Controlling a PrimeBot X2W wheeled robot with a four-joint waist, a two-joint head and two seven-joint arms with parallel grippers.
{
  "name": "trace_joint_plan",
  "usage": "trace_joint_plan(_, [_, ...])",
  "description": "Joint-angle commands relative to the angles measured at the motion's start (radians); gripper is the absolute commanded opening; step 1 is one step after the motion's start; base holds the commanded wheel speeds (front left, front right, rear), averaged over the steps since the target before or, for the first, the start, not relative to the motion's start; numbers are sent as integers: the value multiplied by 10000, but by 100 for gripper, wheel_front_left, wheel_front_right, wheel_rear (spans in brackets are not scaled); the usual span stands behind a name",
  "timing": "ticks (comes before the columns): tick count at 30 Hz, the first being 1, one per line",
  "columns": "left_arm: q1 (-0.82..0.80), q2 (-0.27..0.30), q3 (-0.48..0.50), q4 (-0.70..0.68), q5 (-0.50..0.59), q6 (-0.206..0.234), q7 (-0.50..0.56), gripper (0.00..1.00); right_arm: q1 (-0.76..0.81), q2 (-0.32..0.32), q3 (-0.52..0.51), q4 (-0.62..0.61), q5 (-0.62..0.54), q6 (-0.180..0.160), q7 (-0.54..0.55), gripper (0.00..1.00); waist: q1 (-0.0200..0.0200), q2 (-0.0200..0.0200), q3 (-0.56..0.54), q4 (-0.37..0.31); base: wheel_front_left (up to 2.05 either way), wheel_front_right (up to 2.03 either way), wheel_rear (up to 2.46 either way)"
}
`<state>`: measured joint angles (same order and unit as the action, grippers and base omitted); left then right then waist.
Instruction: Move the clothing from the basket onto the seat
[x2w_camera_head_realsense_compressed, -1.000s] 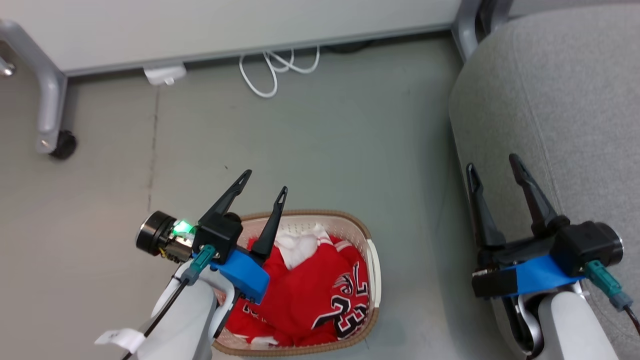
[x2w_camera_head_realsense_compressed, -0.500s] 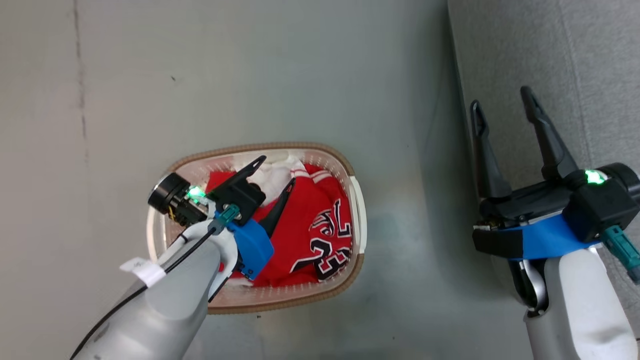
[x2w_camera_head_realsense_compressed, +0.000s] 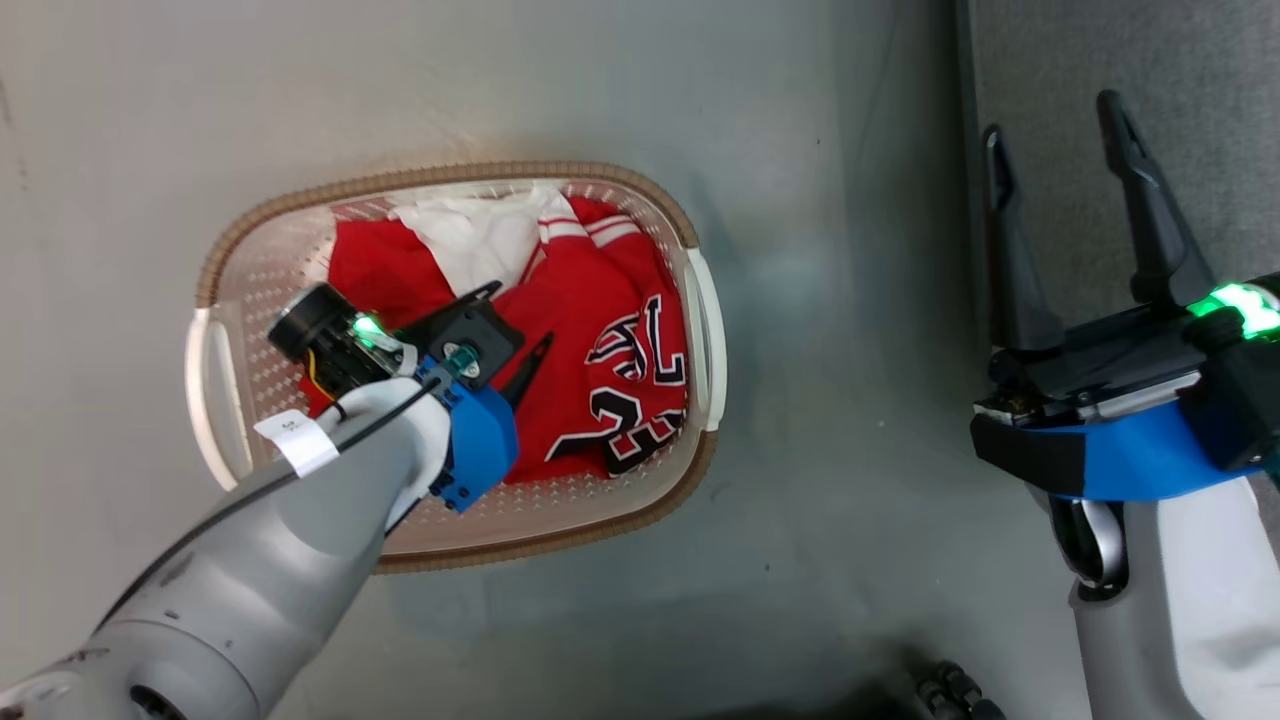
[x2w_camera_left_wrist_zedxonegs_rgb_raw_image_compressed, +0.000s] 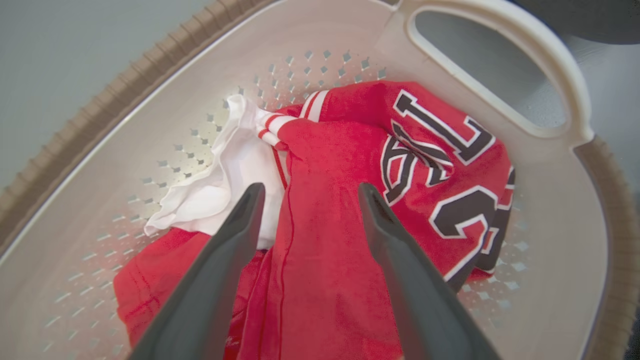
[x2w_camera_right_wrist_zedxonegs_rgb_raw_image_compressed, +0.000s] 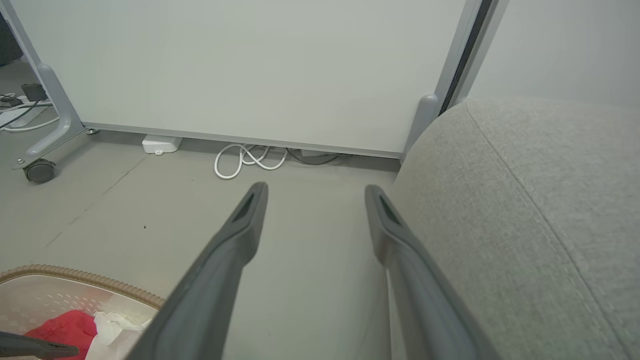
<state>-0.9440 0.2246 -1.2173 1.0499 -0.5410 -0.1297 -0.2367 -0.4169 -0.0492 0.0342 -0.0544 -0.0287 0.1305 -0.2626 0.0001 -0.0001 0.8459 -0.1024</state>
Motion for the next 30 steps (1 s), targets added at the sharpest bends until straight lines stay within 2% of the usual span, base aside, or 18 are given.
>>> trace_joint_plan(1, [-299,151,-180,42,-205,-2,86,100,-154,-22,-78,-145,-11,5,-35,100,-1,1,577,-185,0,0,0])
trace_joint_plan(9, [-1153,577,-623,-41,-912,-2,958,100,53,-19,-96,-838,258,5,-35,100,-1,1,1546,-472,0,0,0])
trace_joint_plan(14, [-1134,648,-654,-547,-1839,-4,1626,100,163,-19,-108,-1081,304,5,-35,100,-1,1,1838,-573,0,0,0])
trace_joint_plan(19, [-1288,814,-650,-1025,-1677,-2,1995,100,119,-19,-113,-1183,279,5,-35,100,-1,1,1965,-580,0,0,0])
trace_joint_plan(20, [-1283,821,-652,-1029,-1620,-2,2079,94,95,-21,-105,-1196,276,5,-35,100,-1,1,1973,-575,0,0,0])
trace_joint_plan(21, [-1266,793,-651,-1058,-1575,-2,2153,41,81,-19,-90,-1207,270,5,-35,100,-1,1,1975,-560,0,0,0])
trace_joint_plan(22, [-1269,779,-653,-1090,-1470,-4,2177,0,68,-19,-67,-1222,276,5,-35,100,-1,1,1976,-547,0,0,0])
trace_joint_plan(30, [-1056,664,-652,-1232,-1285,-3,1818,0,-29,-21,-8,-1074,230,5,-35,100,-1,1,1637,-331,0,0,0])
